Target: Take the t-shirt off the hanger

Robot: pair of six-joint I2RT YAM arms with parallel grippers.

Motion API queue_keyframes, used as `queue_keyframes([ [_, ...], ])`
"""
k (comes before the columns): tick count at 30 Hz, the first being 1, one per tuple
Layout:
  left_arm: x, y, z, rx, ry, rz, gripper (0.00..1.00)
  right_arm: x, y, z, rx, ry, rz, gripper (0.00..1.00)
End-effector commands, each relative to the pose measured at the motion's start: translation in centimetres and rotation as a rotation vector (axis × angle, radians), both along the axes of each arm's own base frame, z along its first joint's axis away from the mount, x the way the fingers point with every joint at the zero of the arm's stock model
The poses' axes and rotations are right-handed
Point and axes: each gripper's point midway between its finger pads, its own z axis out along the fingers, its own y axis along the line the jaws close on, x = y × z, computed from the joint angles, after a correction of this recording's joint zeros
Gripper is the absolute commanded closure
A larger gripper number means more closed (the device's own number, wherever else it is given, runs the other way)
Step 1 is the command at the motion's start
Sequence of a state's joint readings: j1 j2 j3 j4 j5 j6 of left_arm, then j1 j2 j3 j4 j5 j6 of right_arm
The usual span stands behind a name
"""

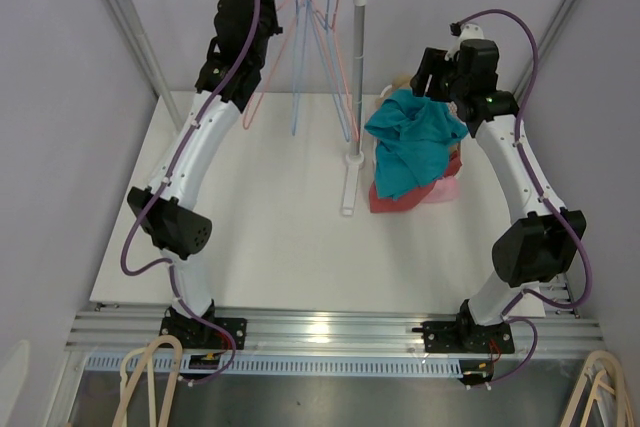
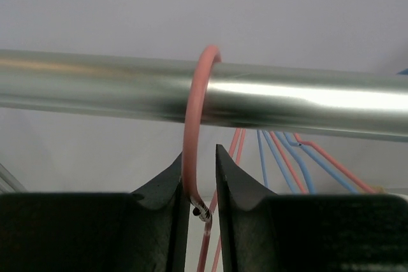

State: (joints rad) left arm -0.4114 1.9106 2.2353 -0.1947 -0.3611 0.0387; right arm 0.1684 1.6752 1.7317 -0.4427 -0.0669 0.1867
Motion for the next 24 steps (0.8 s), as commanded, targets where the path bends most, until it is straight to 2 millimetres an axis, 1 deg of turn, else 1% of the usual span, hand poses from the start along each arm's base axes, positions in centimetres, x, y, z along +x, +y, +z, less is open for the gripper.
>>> queue_keyframes([
  [1, -2.2, 0.5, 3.8, -0.012, -0.085, -0.013, 0.76, -0.2, 0.5, 2.0, 0.011, -0.057, 0.018, 0.31],
  [3, -2.6, 0.7, 4.1, -0.017, -0.094, -0.015, 0.73, -0.3, 0.6, 1.9, 0.012, -0.055, 0.021, 0.31],
  [4, -3.3, 1.0, 5.1, -0.026, -0.116, -0.013, 0.73, -0.2, 0.6, 1.8, 0.011, -0.054, 0.021, 0.31],
  [7, -4.3, 1.9, 6.2, -0.039, -0.135, 0.015, 0.72, -0.3, 0.6, 1.5, 0.01, -0.045, 0.022, 0.31],
  [8, -5.0, 2.2, 7.0, -0.042, -0.149, 0.012, 0.72, -0.3, 0.6, 1.4, 0.01, -0.043, 0.022, 0.31],
  [10, -5.7, 2.4, 7.5, -0.05, -0.155, 0.01, 0.71, -0.4, 0.6, 1.3, 0.009, -0.042, 0.022, 0.31],
  [11, -6.4, 2.6, 8.1, -0.056, -0.16, 0.004, 0.7, -0.5, 0.6, 1.2, 0.01, -0.037, 0.022, 0.31],
  [14, -7.3, 2.4, 7.9, -0.075, -0.143, -0.027, 0.7, -0.5, 0.7, 0.7, 0.012, -0.027, 0.024, 0.31],
  [15, -8.5, 2.7, 8.9, -0.093, -0.16, -0.041, 0.7, -0.5, 0.7, 0.5, 0.015, -0.022, 0.024, 0.31],
  [16, -8.5, 2.4, 7.8, -0.113, -0.13, -0.056, 0.69, -0.6, 0.8, 0.5, 0.017, -0.021, 0.028, 0.31],
  [17, -8.9, 2.3, 7.7, -0.122, -0.127, -0.07, 0.69, -0.7, 0.9, 0.4, 0.018, -0.021, 0.029, 0.31],
  [18, -10.4, 2.7, 8.9, -0.152, -0.15, -0.08, 0.69, -0.7, 1.1, 0.4, 0.022, -0.023, 0.034, 0.31],
  [21, -11.2, 2.7, 6.9, -0.157, -0.105, -0.09, 0.69, -1.4, 1.3, 0.6, 0.028, -0.034, 0.047, 0.31],
  [22, -12.4, 3.1, 7.6, -0.166, -0.115, -0.094, 0.69, -1.7, 1.5, 0.4, 0.023, -0.033, 0.057, 0.3],
  [23, -12.8, 3.0, 6.8, -0.161, -0.095, -0.098, 0.69, -2.3, 1.6, 1.3, 0.023, -0.055, 0.066, 0.3],
  [24, -13.4, 3.0, 6.8, -0.172, -0.089, -0.105, 0.68, -2.6, 1.6, 1.7, 0.018, -0.072, 0.067, 0.3],
])
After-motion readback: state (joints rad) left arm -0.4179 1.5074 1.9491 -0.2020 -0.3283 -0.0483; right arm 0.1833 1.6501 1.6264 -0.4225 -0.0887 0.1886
